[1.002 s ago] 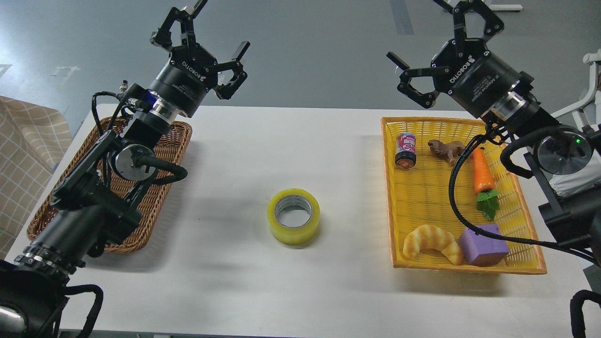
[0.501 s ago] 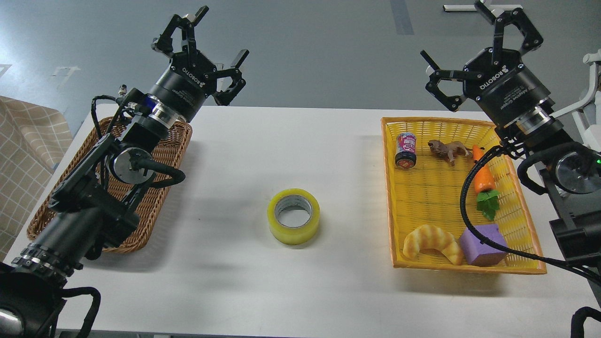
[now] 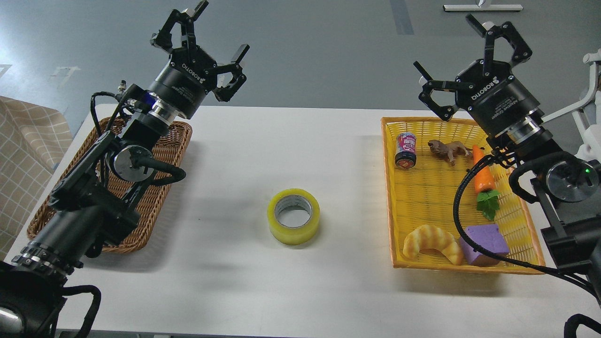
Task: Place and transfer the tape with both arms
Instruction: 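Swing the left gripper over the basket toward the tape roll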
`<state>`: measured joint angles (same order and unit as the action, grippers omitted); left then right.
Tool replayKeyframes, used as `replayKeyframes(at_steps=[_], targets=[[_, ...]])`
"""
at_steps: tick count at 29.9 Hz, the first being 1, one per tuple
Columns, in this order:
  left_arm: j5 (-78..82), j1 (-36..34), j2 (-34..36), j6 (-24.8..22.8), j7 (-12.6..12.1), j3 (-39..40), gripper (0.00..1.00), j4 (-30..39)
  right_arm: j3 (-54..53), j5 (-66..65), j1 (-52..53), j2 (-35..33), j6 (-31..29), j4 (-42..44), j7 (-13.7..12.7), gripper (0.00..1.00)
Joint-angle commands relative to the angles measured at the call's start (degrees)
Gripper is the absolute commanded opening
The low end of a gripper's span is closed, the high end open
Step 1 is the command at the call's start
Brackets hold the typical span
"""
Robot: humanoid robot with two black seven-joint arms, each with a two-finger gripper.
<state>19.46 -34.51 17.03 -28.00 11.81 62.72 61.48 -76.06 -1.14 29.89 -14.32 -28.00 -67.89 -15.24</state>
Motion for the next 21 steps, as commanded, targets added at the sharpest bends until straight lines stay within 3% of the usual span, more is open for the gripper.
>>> replayKeyframes(at_steps=[1,9,16,21], targets=[[1.5,-0.1,2.0,0.0,-0.2,-0.1,0.98,1.4,0.0,0.0,-0.1,0.0,0.0,0.0,0.0,1.00],[21.5,-0.2,6.6,0.0,2.4,0.2,0.98,8.9,-0.1,0.0,-0.4,0.0,0.0,-0.1,0.1,1.00],[42.6,-0.3,11.1,0.0,7.5,0.0,0.98,13.1,0.0,0.0,-0.8,0.1,0.0,-0.2,0.1,1.00],[51.3,0.1,14.1,0.0,7.3,-0.1,0.98,17.2,0.0,0.0,-1.2,0.1,0.0,-0.2,0.1,1.00]])
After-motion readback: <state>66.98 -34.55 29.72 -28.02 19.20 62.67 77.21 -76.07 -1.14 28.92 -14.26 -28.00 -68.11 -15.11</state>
